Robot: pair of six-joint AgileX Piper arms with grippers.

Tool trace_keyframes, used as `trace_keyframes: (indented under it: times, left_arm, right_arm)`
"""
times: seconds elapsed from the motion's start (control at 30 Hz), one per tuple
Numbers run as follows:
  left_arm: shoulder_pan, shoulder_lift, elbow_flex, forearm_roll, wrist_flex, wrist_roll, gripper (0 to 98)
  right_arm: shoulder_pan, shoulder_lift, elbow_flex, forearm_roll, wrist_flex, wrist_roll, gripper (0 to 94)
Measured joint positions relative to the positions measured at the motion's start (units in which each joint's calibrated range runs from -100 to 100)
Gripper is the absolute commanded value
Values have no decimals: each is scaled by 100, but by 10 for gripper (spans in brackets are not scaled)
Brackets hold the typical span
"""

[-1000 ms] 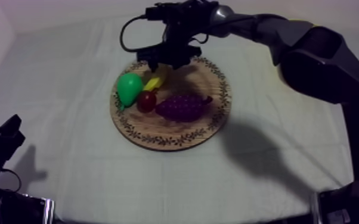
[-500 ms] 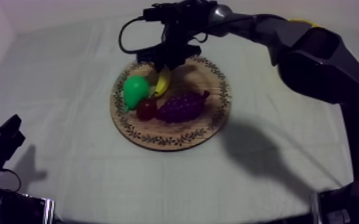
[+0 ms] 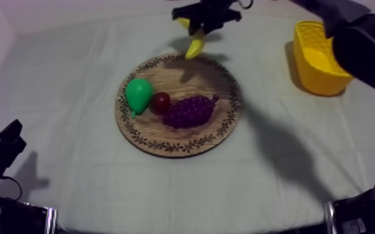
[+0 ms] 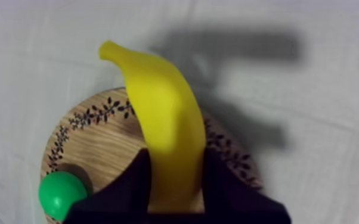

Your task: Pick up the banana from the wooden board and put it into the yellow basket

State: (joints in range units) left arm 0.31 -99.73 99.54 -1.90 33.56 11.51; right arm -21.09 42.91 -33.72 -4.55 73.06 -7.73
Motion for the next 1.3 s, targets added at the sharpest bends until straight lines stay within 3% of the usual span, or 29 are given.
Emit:
trace_keyframes:
  times: [0.3,0.73,1.3]
  left_arm:
    - [0,0,0,0,0,-3,1]
    - [0,0,0,0,0,-3,1]
    - [0,0,0,0,-1,-3,1]
  right_arm:
    - [485,-1451,1170,-103,-283,191,97]
    - [1218,-3067,2783,48,-684,316,97]
    - [2307,-2911,3780,353,-1431,395,101]
